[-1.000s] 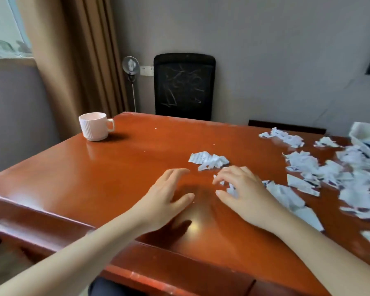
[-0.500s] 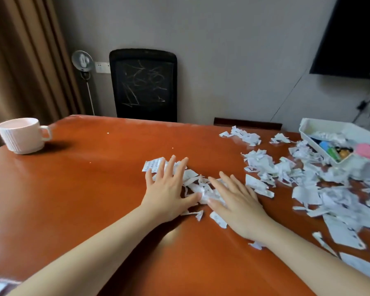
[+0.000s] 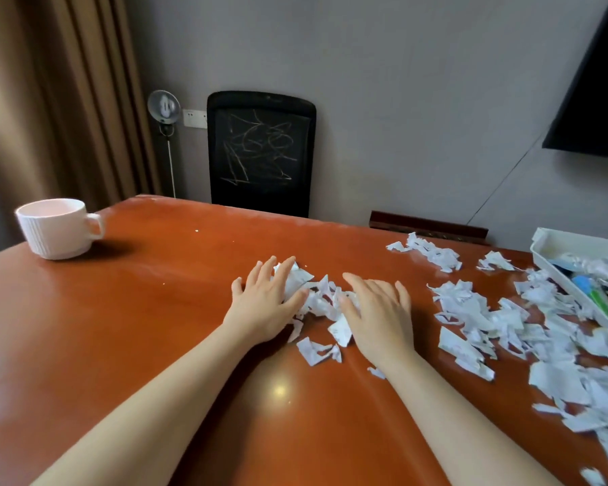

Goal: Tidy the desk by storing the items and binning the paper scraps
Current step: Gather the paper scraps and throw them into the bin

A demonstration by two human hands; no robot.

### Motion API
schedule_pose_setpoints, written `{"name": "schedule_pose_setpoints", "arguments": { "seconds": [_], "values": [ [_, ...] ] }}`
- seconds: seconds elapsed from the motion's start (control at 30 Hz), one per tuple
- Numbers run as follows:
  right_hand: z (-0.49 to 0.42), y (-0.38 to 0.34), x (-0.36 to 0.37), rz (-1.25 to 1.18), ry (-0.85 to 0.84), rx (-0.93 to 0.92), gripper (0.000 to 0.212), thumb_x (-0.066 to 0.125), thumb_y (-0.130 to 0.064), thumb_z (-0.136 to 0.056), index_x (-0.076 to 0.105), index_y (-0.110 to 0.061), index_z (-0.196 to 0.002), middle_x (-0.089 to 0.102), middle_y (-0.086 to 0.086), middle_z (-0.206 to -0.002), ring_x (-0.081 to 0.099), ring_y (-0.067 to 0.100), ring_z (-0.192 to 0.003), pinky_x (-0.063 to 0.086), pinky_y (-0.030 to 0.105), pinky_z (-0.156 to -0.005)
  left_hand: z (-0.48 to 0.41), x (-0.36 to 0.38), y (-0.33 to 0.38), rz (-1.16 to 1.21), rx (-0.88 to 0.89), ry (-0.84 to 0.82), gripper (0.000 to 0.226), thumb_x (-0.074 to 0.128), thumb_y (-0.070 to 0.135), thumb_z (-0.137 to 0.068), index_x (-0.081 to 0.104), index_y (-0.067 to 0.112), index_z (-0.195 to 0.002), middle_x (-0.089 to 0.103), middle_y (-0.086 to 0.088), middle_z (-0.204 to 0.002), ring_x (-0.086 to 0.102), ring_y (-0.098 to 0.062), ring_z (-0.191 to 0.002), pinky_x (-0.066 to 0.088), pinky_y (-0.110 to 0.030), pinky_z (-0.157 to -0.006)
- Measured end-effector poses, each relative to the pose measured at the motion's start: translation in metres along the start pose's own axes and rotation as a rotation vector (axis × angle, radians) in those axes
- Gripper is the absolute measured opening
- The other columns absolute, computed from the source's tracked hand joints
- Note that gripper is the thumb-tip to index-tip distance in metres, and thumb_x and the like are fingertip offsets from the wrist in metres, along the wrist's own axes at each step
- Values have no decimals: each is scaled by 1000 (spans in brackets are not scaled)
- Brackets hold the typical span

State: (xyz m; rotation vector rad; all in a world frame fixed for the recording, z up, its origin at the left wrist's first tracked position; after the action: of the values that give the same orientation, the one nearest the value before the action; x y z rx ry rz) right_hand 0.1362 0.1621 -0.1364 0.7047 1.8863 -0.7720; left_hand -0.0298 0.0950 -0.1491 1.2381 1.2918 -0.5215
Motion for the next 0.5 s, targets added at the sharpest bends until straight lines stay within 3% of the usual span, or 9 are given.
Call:
{"name": "schedule_pose_setpoints", "arguments": {
  "seconds": [0.13,0.3,0.5],
  "values": [
    [2,1,-7,45,4,-32,46,27,-47,-98,39,-31,-140,37,-9,-148,26,14,-139,18,35,-115,-15,2,-8,-14,50,-48,57,23,57,-94,13,40,-147,10,2,-159,2,-21,-147,3,-51,-116],
    [9,-5,-8,41,-219,-17,59,31,-58,-94,20,-34,-147,14,-4,-158,16,21,-144,24,40,-113,-25,-1,-13,48,131,-62,46,21,44,-100,16,44,-146,11,8,-159,3,-15,-147,6,-49,-116],
    [10,0,-2,-50,-293,-15,57,37,-53,-94,25,-34,-146,21,-7,-156,17,18,-144,19,38,-115,-22,-1,-11,-62,230,-158,44,17,43,-101,34,40,-142,29,11,-152,17,-12,-143,12,-42,-114]
  ]
}}
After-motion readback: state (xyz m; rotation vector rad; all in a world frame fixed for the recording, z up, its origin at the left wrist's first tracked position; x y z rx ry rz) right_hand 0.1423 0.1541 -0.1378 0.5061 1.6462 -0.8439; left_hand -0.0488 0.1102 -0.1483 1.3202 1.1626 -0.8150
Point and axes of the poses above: each hand's wrist, its own z-axis away from the middle knuckle, its own x-axis out of the palm, y = z × x, the point moved 1 cm from there along -z, towards the middle knuckle
